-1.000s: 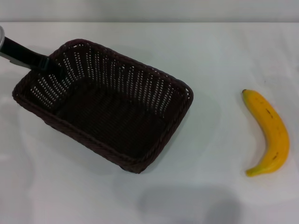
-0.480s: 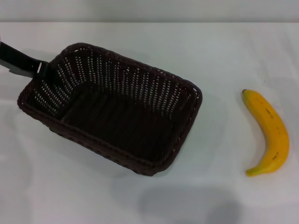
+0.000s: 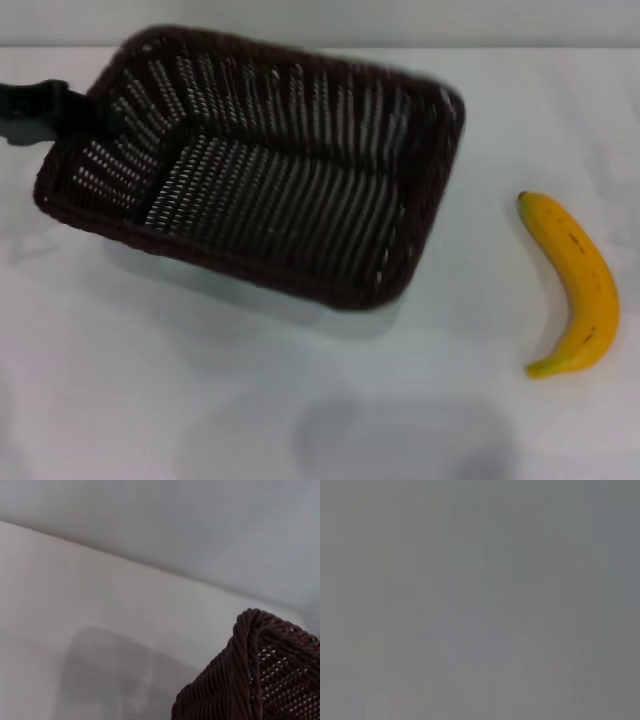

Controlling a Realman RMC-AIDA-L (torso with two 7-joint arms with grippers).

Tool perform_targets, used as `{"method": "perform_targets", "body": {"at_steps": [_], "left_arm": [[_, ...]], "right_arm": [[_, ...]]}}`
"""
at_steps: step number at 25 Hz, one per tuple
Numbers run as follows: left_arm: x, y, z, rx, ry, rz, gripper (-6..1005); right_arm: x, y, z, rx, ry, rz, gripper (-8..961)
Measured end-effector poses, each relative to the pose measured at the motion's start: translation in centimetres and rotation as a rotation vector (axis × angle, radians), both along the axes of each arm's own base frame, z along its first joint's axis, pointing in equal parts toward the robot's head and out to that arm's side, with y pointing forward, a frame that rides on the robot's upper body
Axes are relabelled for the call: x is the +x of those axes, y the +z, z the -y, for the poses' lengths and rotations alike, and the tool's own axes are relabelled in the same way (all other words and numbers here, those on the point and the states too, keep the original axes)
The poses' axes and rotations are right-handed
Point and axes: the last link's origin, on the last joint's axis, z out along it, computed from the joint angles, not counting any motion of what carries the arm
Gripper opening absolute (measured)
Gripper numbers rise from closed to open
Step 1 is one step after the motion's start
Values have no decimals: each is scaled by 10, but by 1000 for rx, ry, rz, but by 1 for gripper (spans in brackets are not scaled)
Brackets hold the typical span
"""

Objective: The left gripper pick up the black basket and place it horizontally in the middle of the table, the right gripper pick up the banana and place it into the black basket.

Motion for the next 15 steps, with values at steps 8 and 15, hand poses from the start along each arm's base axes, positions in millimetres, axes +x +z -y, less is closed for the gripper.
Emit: {"method": "perform_targets", "body": {"at_steps": [8, 15], "left_arm": [[-31, 19, 9, 192, 168, 165, 182], [-40, -3, -6, 231, 278, 180, 198]], "right_arm": [[2, 1, 0, 4, -10, 1, 857], [3, 2, 2, 6, -9, 12, 857]]}}
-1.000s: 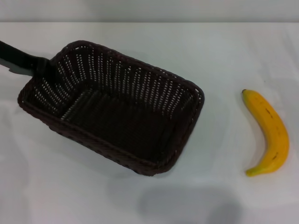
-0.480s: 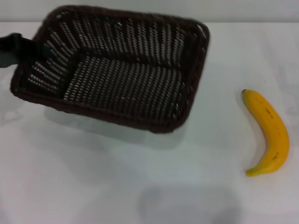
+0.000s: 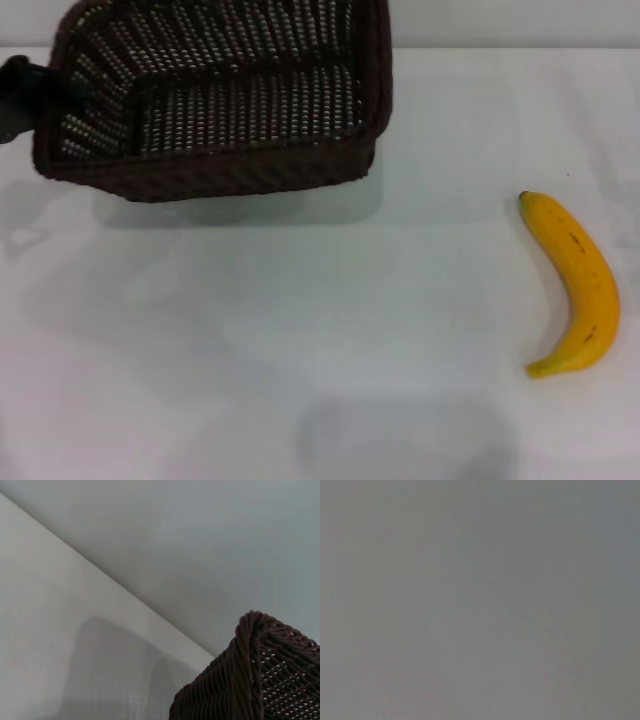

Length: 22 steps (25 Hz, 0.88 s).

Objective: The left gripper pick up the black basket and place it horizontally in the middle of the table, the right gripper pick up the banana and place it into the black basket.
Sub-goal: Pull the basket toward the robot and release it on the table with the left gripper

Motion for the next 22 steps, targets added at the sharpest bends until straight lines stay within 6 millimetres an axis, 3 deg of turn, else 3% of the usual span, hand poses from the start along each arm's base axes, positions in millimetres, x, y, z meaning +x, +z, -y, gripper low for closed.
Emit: {"method": "perform_targets", "body": {"at_steps": [8, 18, 22], "left_arm": [[28, -40, -28, -53, -10, -69, 216], [49, -73, -29, -111, -10, -31, 239], [51, -80, -21, -147, -20, -6, 427]], "right_arm": [[2, 2, 0, -7, -6, 20, 856], [5, 3, 0, -23, -16, 33, 856], [7, 3, 1, -24, -23, 36, 856]]}}
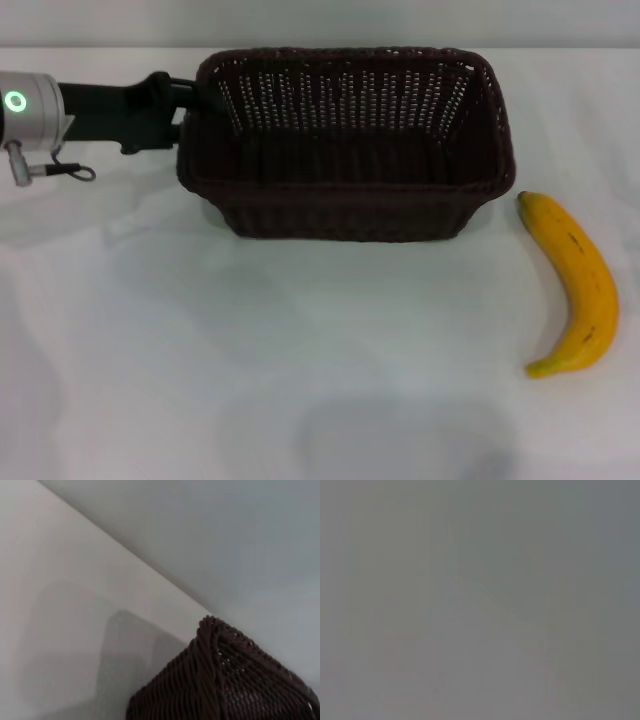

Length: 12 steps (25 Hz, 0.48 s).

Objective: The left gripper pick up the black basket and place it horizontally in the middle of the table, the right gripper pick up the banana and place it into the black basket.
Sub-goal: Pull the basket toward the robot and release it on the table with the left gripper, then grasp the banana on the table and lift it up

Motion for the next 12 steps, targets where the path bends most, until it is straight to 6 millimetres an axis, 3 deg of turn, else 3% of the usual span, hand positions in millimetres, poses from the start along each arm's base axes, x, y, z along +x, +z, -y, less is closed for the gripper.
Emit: {"method": "perform_targets", "body": {"at_steps": [4, 12], "left_arm": [[-7, 6, 12, -8, -21, 21, 519], [-61, 60, 47, 284, -59, 59, 603]], "right_arm": [[0, 2, 0, 4, 1, 4, 856], [-1, 2, -2, 13, 2, -12, 856]]}}
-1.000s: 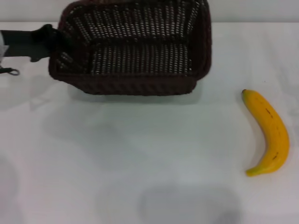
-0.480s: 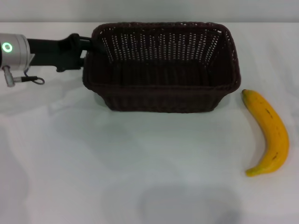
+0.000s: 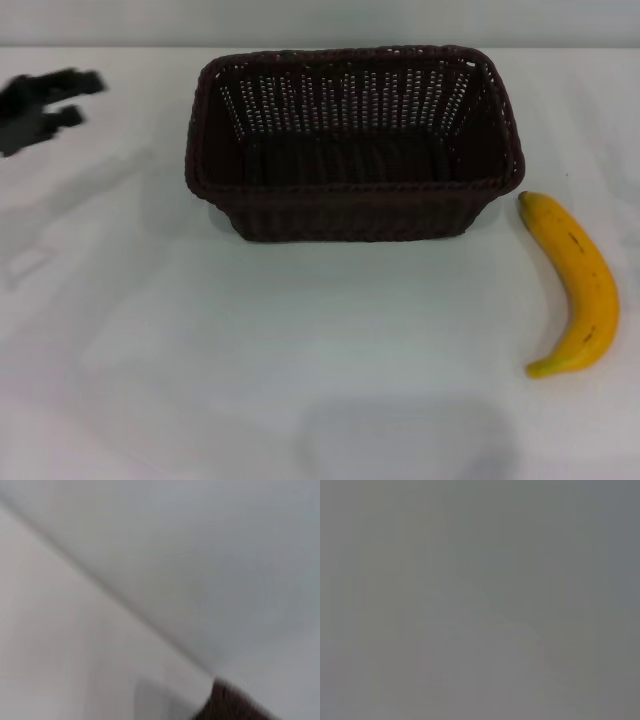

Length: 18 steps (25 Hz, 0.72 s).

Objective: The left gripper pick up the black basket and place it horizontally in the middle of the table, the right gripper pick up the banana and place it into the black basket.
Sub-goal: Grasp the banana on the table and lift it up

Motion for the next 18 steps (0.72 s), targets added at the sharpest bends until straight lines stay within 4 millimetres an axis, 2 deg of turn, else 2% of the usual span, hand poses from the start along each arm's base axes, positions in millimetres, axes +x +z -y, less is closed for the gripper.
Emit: {"method": "perform_targets", "body": {"at_steps": [3, 4, 6, 7, 11, 12, 16, 18], "left_arm": [[-20, 15, 15, 142, -19, -8, 612], [-27, 17, 20, 179, -13, -16, 647], [-33, 16, 23, 206, -8, -33, 717], [-44, 9, 31, 279, -8, -89, 752], [-56, -4, 38, 394, 0, -160, 820], [-60, -8, 41, 424, 9, -181, 831], [-69, -16, 50, 535, 11, -245, 848], [-69, -20, 54, 593, 1, -275, 843]], "right_arm": [[-1, -1, -1, -13, 19, -66, 856], [-2, 0, -1, -20, 29, -95, 856], [-2, 4, -2, -52, 67, -154, 856], [-3, 9, -3, -75, 91, -183, 856], [-3, 32, -10, -254, 134, -242, 856], [-5, 43, -16, -344, 123, -250, 856], [-29, 74, -29, -577, 110, -178, 856], [-38, 81, -30, -637, 106, -157, 856]]}}
